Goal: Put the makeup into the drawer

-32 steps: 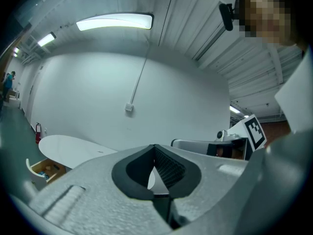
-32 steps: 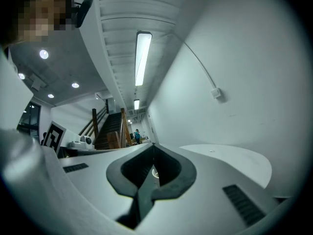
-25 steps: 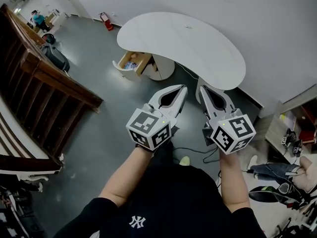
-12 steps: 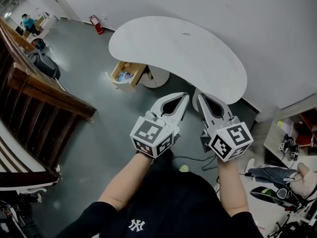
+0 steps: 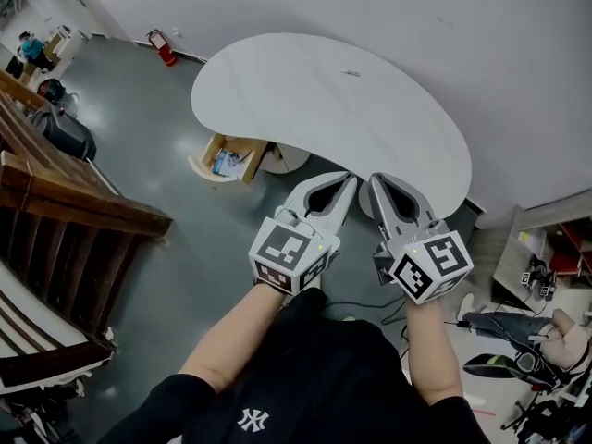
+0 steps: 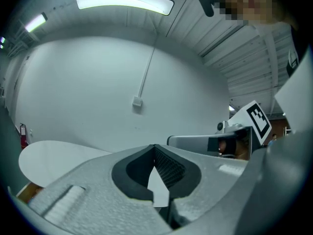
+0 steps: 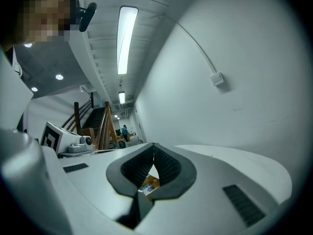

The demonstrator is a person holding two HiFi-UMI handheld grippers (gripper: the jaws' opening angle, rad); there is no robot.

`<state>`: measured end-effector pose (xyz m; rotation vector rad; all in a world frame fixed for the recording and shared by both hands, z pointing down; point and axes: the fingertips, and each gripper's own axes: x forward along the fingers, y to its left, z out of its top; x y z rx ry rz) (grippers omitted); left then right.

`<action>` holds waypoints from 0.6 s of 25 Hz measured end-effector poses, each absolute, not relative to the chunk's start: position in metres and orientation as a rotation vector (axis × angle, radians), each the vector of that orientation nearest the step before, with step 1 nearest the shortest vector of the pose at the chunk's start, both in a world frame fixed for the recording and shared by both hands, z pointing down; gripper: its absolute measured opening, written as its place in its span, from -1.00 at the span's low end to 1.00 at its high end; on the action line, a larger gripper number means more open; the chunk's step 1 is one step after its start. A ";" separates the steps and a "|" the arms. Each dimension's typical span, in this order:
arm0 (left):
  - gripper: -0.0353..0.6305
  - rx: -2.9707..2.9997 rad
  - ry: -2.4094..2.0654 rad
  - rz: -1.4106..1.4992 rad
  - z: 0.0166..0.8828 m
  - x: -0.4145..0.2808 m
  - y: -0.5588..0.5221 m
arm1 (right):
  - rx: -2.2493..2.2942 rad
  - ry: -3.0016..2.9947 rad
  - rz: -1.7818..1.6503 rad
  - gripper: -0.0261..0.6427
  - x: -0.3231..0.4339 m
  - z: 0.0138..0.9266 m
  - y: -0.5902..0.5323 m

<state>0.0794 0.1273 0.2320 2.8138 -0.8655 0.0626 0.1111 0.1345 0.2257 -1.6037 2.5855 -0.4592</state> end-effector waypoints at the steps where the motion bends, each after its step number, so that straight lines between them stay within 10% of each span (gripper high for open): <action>1: -0.87 2.814 -0.858 0.063 0.233 0.077 0.119 | -1.618 2.581 -0.461 -0.88 0.109 0.227 0.127; 15: -0.87 2.802 -0.807 0.054 0.239 0.067 0.042 | -1.667 2.595 -0.426 -0.87 0.093 0.230 0.051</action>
